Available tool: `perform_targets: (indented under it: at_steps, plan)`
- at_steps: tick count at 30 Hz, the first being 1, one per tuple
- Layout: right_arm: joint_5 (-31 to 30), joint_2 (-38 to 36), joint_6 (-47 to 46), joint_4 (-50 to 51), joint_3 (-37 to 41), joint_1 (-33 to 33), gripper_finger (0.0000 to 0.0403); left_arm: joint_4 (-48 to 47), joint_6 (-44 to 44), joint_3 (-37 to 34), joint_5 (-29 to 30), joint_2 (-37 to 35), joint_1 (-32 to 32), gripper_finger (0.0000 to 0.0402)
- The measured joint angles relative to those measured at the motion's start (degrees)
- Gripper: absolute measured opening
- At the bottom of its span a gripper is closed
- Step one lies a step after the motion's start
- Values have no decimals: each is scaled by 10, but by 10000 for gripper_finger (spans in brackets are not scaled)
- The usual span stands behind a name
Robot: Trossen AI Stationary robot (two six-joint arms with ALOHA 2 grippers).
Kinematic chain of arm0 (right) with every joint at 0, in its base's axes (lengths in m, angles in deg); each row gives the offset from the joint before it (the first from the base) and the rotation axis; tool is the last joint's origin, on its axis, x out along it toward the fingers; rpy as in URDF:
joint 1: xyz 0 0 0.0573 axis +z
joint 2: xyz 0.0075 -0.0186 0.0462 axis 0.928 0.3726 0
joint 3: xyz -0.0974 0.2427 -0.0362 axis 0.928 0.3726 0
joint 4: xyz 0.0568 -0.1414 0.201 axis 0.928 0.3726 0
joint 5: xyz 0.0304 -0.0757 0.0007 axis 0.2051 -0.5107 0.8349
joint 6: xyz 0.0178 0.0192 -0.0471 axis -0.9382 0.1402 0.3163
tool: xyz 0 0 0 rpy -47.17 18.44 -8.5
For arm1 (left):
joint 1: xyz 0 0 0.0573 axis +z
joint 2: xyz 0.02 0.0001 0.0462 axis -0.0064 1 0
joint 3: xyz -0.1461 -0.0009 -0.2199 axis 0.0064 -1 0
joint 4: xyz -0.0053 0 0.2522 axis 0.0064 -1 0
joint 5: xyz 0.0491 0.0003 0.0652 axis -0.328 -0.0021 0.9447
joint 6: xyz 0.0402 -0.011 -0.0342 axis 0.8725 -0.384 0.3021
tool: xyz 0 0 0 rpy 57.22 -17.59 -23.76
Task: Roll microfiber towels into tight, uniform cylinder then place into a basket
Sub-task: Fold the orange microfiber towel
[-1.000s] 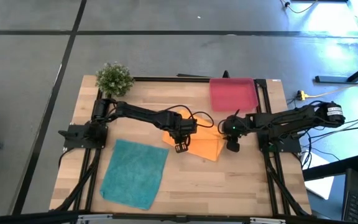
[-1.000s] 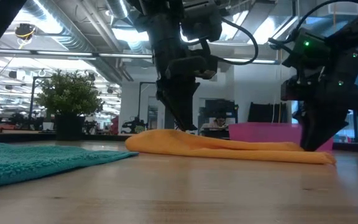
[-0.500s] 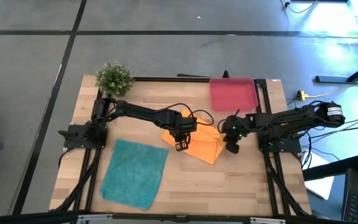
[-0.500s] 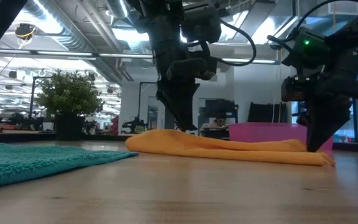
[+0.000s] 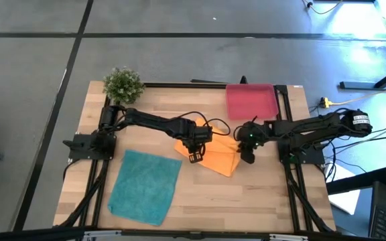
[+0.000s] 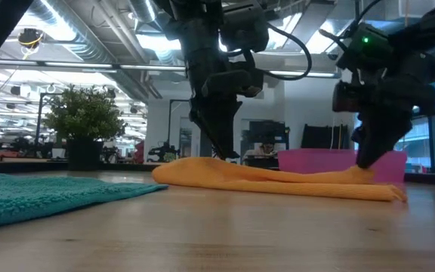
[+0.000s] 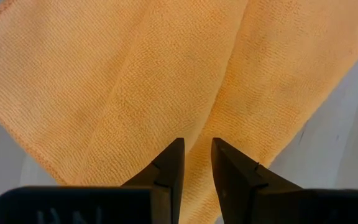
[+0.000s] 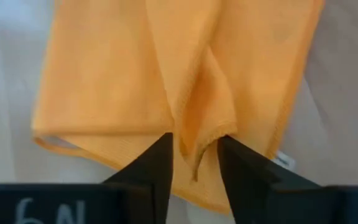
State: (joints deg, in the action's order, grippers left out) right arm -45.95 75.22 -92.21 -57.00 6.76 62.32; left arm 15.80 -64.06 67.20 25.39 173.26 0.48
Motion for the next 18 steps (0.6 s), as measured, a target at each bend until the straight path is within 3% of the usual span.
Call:
perform_targets:
  at_steps: [6, 11, 14, 18]
  plan:
    - [-23, 8, -28, 5, 13, 0, 144, 0, 0, 0, 0, 0, 0, 73]
    - [2, 19, -28, 3, 16, 0, 137, 0, 0, 0, 0, 0, 0, 73]
    - [15, 19, -29, 0, 16, 0, 102, 0, 0, 0, 0, 0, 0, 73]
    - [38, 19, -42, 1, 9, 0, 21, 0, 0, 0, 0, 0, 0, 73]
